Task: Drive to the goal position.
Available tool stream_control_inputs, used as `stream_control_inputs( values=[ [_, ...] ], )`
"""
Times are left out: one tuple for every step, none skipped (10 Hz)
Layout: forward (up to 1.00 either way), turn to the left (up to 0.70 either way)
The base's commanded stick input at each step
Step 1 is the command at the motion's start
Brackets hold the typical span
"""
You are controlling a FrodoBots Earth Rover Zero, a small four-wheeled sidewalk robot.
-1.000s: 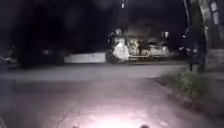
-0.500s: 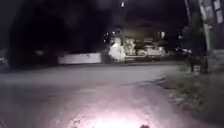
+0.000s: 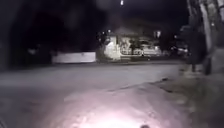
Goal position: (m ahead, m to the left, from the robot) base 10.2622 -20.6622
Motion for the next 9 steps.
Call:
stream_control_inputs(
  values=[
    [0.7, 0.0],
    [0.7, 0.0],
    [0.7, 0.0],
    [0.7, 0.0],
    [0.7, 0.0],
    [0.7, 0.0],
    [0.7, 0.0],
    [0.7, 0.0],
    [0.7, 0.0]
  ],
)
